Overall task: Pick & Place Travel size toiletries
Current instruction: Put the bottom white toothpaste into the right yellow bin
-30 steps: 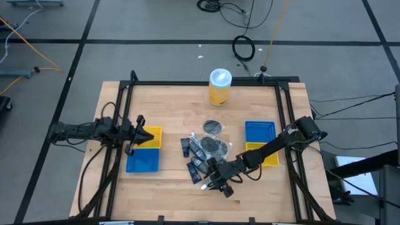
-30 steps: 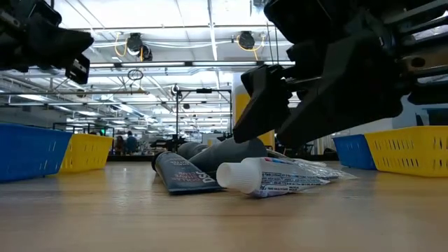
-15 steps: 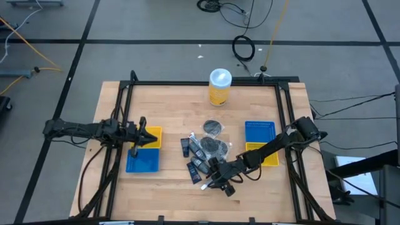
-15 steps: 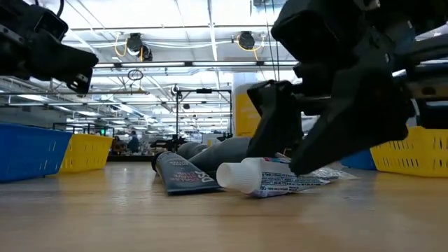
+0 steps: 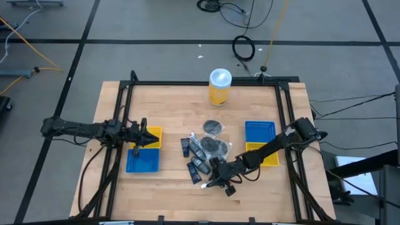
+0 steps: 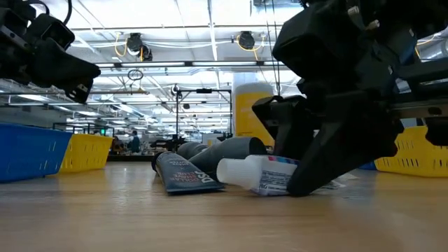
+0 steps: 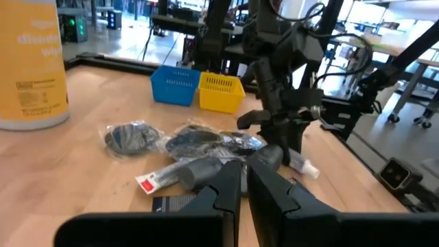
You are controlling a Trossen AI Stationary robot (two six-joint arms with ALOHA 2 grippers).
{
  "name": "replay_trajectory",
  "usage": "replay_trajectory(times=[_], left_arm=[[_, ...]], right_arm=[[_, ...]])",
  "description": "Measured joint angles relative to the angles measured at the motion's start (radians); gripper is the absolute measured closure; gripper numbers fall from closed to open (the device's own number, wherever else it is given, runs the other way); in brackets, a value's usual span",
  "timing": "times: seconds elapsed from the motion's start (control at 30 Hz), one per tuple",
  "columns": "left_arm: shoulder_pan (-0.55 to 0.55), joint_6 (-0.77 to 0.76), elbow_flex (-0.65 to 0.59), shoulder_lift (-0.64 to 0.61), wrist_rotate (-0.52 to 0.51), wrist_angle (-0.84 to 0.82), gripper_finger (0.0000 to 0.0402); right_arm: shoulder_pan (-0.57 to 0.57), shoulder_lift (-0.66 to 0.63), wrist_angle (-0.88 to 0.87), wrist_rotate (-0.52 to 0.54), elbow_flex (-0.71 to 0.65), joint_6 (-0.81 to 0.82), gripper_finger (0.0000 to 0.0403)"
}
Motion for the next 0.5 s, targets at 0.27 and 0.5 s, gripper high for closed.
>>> replay_trajectory(times=[0.27, 0.5], left_arm=[[-0.001, -0.003, 0.000, 0.055, -0.008, 0.028, 0.0376], [-0.001, -0.006, 0.000, 0.088, -0.008, 0.034, 0.0376]], right_arm=[[0.036, -0.104, -0.081, 0.001, -0.001, 0.097, 0.0377], [0.130, -0.388, -0.487, 0.241, -0.001, 0.249, 0.0367]])
